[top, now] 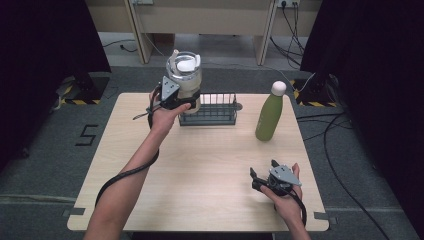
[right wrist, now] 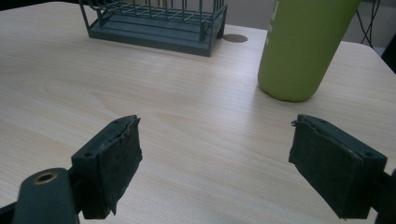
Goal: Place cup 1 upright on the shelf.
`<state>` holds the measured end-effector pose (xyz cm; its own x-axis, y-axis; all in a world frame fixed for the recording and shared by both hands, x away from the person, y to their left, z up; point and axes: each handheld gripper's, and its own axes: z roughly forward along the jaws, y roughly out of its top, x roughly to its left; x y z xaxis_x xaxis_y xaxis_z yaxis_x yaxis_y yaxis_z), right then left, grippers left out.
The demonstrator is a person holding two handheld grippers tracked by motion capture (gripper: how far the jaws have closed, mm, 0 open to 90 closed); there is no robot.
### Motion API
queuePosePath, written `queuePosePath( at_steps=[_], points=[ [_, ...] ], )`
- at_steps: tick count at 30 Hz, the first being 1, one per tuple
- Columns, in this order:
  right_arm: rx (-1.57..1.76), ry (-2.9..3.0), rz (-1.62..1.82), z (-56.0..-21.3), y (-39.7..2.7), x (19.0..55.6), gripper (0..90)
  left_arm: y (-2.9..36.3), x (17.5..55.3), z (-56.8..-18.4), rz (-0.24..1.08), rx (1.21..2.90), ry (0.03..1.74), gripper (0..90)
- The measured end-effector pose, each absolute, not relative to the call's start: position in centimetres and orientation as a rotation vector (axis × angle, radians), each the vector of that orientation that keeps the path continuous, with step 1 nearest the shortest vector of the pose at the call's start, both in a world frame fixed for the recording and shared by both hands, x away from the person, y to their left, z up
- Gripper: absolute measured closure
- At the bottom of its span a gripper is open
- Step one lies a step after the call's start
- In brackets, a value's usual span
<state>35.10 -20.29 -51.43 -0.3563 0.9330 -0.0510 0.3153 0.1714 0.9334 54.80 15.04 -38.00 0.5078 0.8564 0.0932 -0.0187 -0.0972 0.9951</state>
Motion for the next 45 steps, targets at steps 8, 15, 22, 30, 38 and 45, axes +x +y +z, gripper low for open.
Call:
queuePosePath(
  at_steps=[8,15,22,30,38,45],
  points=[
    [1.183,1.788,1.188,-51.4,-20.1,35.1,16.1,14.6,56.1,-38.0,0.887,1.472,0.809,10.1],
    [1.183,1.783,1.191,-51.4,-20.1,35.1,16.1,14.2,56.9,-38.5,0.915,1.459,0.865,10.1],
    [1.176,1.788,1.192,-51.3,-20.1,35.1,16.1,13.5,58.0,-38.5,0.952,1.440,0.907,10.1],
    [1.173,1.786,1.192,-51.3,-20.1,35.1,16.1,13.2,58.7,-39.1,0.954,1.451,0.930,10.0],
    [1.166,1.790,1.191,-51.4,-20.0,35.1,16.1,12.7,59.4,-40.0,0.950,1.456,0.952,10.0],
    [1.160,1.802,1.191,-51.5,-19.9,35.1,16.1,12.2,59.9,-40.7,0.956,1.482,0.954,10.0]
  ],
)
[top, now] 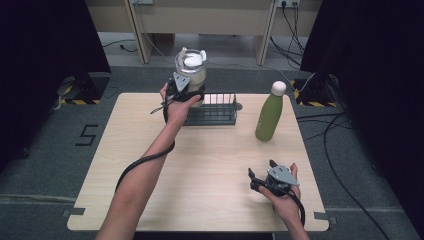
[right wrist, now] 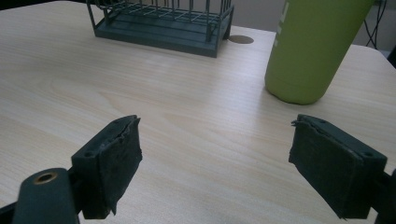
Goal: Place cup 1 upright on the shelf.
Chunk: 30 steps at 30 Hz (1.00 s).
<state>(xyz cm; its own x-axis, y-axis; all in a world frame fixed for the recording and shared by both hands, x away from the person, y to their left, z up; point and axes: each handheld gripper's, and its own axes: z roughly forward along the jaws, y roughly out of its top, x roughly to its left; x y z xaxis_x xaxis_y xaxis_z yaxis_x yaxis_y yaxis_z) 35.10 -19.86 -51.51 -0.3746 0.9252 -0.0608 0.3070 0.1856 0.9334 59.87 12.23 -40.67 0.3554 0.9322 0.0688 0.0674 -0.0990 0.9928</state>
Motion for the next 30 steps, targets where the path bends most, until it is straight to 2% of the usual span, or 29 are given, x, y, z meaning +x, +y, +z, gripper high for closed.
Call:
queuePosePath(
  at_steps=[30],
  points=[
    [1.159,1.816,1.184,-51.7,-19.8,35.2,16.1,11.3,60.7,-44.3,0.898,1.541,1.032,10.0]
  ],
)
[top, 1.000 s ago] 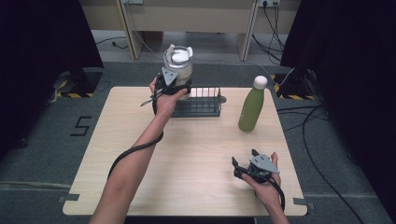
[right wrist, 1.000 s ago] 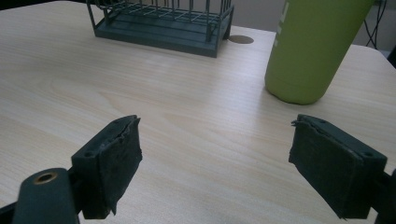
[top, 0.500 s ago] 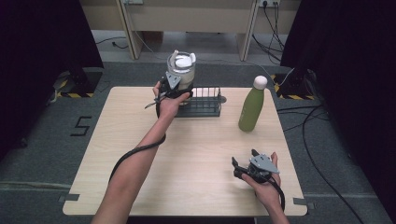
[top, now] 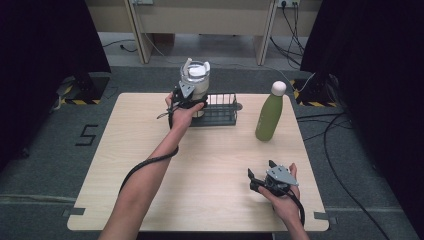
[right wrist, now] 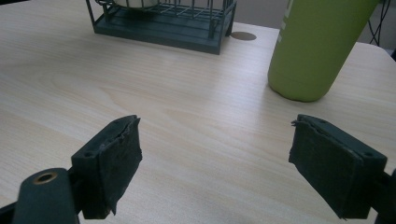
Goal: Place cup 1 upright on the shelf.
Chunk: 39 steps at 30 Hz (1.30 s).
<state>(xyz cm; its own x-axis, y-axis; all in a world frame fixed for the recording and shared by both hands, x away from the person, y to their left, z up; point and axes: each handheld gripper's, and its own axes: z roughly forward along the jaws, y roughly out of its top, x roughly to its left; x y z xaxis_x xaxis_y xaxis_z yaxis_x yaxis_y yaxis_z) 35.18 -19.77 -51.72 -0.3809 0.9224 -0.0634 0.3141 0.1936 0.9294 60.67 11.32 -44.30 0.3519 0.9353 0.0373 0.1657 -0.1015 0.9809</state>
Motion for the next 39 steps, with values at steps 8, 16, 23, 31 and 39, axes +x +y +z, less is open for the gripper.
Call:
queuePosePath(
  at_steps=[8,16,23,31,39],
  points=[
    [1.155,1.821,1.182,-51.7,-19.7,35.2,16.1,11.7,60.9,-44.4,0.862,1.533,1.038,9.8],
    [1.150,1.827,1.185,-51.7,-19.5,35.2,15.3,11.9,61.1,-44.5,0.841,1.532,1.029,9.5],
    [1.133,1.829,1.185,-51.6,-19.4,35.1,9.5,11.7,60.9,-44.3,0.826,1.515,1.047,3.9],
    [1.127,1.829,1.203,-51.5,-19.4,35.1,6.9,11.8,60.2,-43.9,0.876,1.526,1.016,0.5],
    [1.120,1.826,1.206,-51.3,-19.4,35.1,6.8,13.1,59.0,-43.8,0.918,1.560,0.991,0.0]
  ],
)
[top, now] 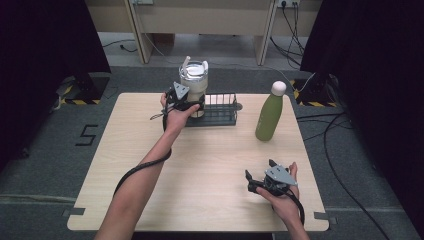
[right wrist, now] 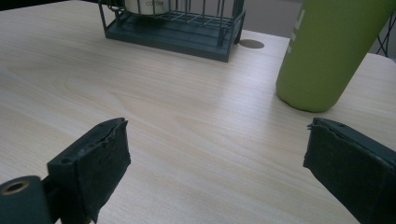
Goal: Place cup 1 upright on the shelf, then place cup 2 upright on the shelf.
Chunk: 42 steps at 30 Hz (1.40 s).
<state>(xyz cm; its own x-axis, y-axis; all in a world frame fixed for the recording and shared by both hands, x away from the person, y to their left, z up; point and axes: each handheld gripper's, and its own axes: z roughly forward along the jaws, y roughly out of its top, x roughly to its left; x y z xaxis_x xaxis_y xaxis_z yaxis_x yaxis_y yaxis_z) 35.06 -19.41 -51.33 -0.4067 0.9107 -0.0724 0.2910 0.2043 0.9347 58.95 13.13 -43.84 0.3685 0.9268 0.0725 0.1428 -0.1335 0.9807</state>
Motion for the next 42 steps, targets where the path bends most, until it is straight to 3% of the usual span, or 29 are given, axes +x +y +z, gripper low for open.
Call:
queuePosePath(
  at_steps=[25,42],
  points=[
    [1.140,1.782,1.212,-50.5,-19.4,35.0,9.5,18.0,51.9,-43.1,0.916,1.535,0.949,0.0],
    [1.157,1.753,1.209,-50.4,-20.4,35.4,9.5,19.9,50.5,-43.5,0.938,1.526,0.968,0.0]
  ],
)
